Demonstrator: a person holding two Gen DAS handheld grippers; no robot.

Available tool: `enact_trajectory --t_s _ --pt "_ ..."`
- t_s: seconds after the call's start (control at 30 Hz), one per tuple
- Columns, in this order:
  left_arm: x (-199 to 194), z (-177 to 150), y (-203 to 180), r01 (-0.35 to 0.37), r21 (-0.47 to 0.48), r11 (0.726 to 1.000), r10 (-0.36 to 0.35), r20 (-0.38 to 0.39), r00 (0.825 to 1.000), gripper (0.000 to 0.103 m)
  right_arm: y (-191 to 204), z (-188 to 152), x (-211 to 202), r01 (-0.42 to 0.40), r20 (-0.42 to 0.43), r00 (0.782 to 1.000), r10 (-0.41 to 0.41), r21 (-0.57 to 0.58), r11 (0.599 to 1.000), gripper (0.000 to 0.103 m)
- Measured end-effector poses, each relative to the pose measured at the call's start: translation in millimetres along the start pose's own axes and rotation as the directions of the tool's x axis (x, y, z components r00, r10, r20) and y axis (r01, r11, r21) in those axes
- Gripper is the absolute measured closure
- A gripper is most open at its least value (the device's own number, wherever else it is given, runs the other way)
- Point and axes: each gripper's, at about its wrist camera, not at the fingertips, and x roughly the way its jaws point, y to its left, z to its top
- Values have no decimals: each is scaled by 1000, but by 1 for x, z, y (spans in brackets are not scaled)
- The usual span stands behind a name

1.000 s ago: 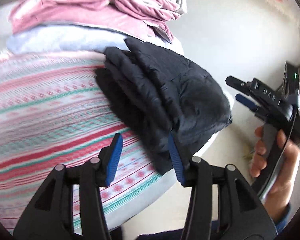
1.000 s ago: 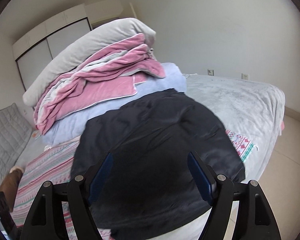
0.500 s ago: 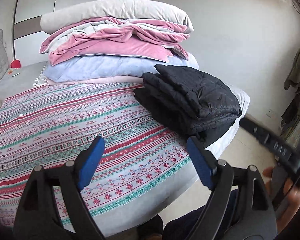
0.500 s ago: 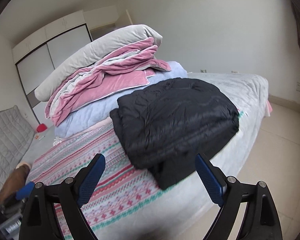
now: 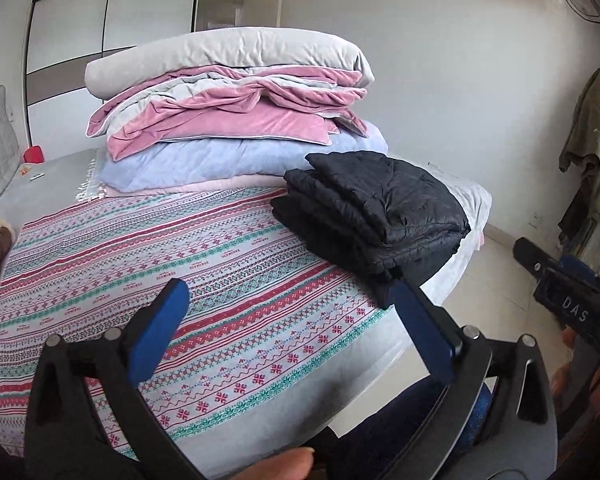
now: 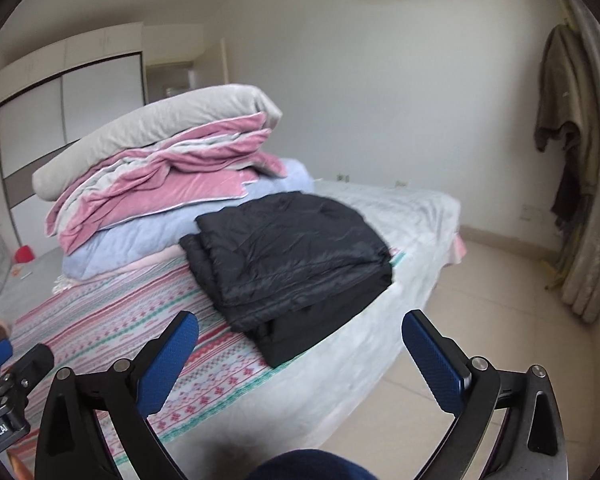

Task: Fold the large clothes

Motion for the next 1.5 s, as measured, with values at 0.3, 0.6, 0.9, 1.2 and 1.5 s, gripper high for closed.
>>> enact_trajectory --t_s 0.3,0.6,0.9,1.2,1.5 --pt "2 -2 -3 -5 -4 1000 5 -12 1000 1 5 -1 -10 71 14 997 -70 -51 996 0" --pt "1 -6 -14 17 22 1000 -16 -14 1000 1 3 -5 -7 88 1 996 -88 -77 993 0" --pt "0 -6 -18 23 34 999 -22 -11 1000 1 1 -7 -6 104 -8 994 -105 -80 991 0" --pt "3 -9 -23 41 42 998 -40 -33 999 1 2 -8 -5 111 -11 994 -112 -88 990 0" --pt "2 -10 -22 61 38 997 -59 -45 997 1 2 -9 -4 117 -15 993 -119 -97 988 0"
